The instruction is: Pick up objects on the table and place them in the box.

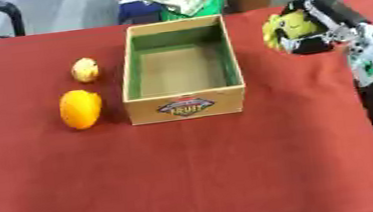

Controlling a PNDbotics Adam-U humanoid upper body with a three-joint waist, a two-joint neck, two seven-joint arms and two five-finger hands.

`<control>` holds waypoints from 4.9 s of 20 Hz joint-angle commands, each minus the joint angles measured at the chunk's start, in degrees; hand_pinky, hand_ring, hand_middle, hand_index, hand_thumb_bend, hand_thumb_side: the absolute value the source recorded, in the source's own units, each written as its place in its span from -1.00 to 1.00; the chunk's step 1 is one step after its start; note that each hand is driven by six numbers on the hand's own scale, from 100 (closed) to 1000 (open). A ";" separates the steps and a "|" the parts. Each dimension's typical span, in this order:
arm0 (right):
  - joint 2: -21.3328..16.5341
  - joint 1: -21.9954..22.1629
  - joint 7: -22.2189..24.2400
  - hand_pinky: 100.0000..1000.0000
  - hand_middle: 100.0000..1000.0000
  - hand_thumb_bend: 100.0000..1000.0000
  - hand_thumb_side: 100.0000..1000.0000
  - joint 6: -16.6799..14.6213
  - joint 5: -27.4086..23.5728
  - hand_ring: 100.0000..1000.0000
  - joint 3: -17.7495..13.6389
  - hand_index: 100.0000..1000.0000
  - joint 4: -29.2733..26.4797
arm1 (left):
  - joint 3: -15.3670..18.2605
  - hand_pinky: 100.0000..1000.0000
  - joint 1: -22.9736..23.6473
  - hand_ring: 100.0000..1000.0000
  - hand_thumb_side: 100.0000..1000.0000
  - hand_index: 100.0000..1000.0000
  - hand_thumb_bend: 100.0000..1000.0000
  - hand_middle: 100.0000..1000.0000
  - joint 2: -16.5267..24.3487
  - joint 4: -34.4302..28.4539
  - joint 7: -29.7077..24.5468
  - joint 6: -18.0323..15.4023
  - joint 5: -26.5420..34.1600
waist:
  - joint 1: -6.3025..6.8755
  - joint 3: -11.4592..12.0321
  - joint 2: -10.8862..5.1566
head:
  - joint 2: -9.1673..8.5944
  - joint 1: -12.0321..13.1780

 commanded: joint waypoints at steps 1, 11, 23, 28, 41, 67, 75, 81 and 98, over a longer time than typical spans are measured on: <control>0.96 -2.51 3.77 -1.00 -0.15 -1.00 -0.68 -1.21 -4.11 -0.78 1.17 0.07 -2.77 | 0.33 0.09 -0.33 0.13 -0.75 0.54 -0.82 0.07 1.35 -1.16 -0.15 -0.08 0.09 | -0.10 0.31 -1.04 | -0.06 -0.28; 7.54 -4.59 10.07 -0.85 0.06 -1.00 -0.58 -5.00 -1.26 -0.50 2.76 0.19 0.12 | -0.59 0.09 -1.48 0.13 -0.74 0.54 -0.82 0.07 1.52 -1.36 -1.01 0.00 0.20 | -0.39 2.67 -0.73 | -0.57 -1.01; 9.34 -3.80 5.16 0.52 0.66 -0.21 0.22 -9.58 7.43 0.72 3.30 0.59 0.58 | -2.79 0.10 -3.67 0.13 -0.74 0.54 -0.82 0.08 2.43 -0.30 -3.16 0.17 -0.03 | -0.42 3.29 -0.59 | -0.64 -0.63; 8.18 -2.89 2.07 0.42 0.59 -0.30 0.02 -9.60 4.26 0.61 3.75 0.53 -1.87 | -4.34 0.10 -5.91 0.14 -0.74 0.54 -0.82 0.09 4.17 1.20 -4.50 -0.03 -0.10 | -0.33 2.60 -0.84 | -0.50 0.06; 3.98 -0.31 5.02 0.17 0.37 -0.44 -0.25 -7.29 -16.29 0.32 7.10 0.45 -13.14 | -11.01 0.15 -16.15 0.24 -0.77 0.59 -0.74 0.20 8.46 12.50 -12.23 -1.52 -5.28 | 0.09 -1.85 -2.67 | 1.05 2.59; 3.67 0.55 9.51 0.17 0.34 -0.51 -0.26 -4.36 -22.99 0.29 7.14 0.44 -16.18 | -18.43 0.41 -28.73 0.44 -0.53 0.63 0.07 0.45 3.76 33.90 -30.76 -5.82 -43.09 | 0.04 -5.56 -3.42 | 1.33 4.07; 3.67 0.91 9.49 0.16 0.34 -0.53 -0.27 -4.30 -22.52 0.28 7.01 0.44 -15.88 | -17.60 0.08 -28.72 -0.06 -0.63 0.41 -0.31 -0.06 4.57 33.26 -41.74 -9.91 -48.78 | 0.24 -5.44 -3.48 | 1.33 3.85; 3.63 1.12 9.32 0.16 0.34 -0.54 -0.26 -4.32 -22.18 0.28 6.93 0.44 -15.73 | -16.07 -0.34 -28.85 -0.68 -0.69 -0.17 -0.56 -0.75 5.37 30.08 -39.03 -9.90 -51.77 | 0.26 -5.45 -3.53 | 1.33 3.70; 5.25 1.72 11.71 0.19 0.24 -0.68 -0.12 -7.70 -19.76 0.22 9.28 0.37 -13.90 | -9.61 -0.42 -37.61 -0.75 -0.81 -0.22 -0.80 -0.87 9.62 26.92 -12.66 -0.47 -44.42 | 0.50 -8.69 -4.12 | 1.33 4.94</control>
